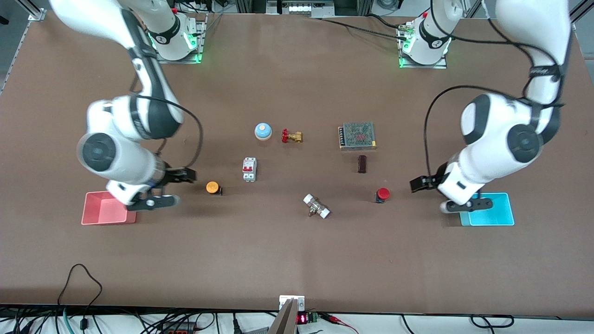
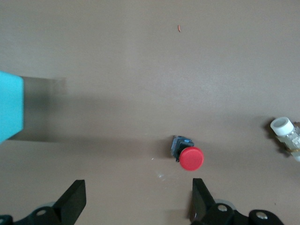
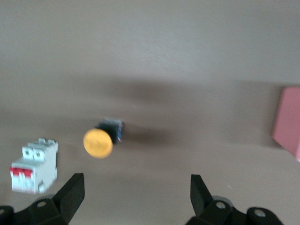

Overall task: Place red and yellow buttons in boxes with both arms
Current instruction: 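Reach the right gripper to the yellow button while the left gripper reaches the red button, then close the right gripper on yellow button while the left gripper grasps red button, then carry the yellow button to the pink box while the left gripper carries red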

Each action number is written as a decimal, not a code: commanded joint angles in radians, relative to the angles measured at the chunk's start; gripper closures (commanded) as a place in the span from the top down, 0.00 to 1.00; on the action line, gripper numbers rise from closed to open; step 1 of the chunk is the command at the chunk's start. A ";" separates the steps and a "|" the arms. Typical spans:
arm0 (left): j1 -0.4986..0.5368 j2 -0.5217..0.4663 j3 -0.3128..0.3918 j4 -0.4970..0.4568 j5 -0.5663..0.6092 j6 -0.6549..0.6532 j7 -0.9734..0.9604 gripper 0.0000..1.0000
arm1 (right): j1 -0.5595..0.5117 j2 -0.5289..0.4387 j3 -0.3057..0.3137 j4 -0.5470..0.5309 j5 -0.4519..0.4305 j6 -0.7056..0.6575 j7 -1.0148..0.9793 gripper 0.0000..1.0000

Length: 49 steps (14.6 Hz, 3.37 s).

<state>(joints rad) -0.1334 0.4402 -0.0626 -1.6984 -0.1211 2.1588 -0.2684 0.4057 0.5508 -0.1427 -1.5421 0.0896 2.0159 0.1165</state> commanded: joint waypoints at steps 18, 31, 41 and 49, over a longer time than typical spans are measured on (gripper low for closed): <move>-0.137 0.179 0.009 -0.003 -0.002 0.173 -0.140 0.73 | 0.081 0.166 -0.008 0.008 0.015 0.110 0.104 0.96; -0.097 0.129 0.018 0.003 -0.002 0.156 -0.134 0.26 | 0.079 0.179 -0.008 0.016 0.018 0.118 0.106 0.44; 0.109 0.028 0.018 0.031 -0.002 0.027 0.118 0.26 | 0.032 0.120 -0.023 0.060 -0.002 0.107 0.083 0.23; 0.288 0.035 0.018 0.060 0.000 -0.019 0.429 0.26 | -0.109 0.100 -0.167 0.146 0.001 -0.064 -0.098 0.23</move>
<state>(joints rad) 0.1191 0.4798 -0.0359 -1.6463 -0.1209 2.1612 0.0805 0.3390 0.6597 -0.3143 -1.4564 0.0889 2.0421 0.0764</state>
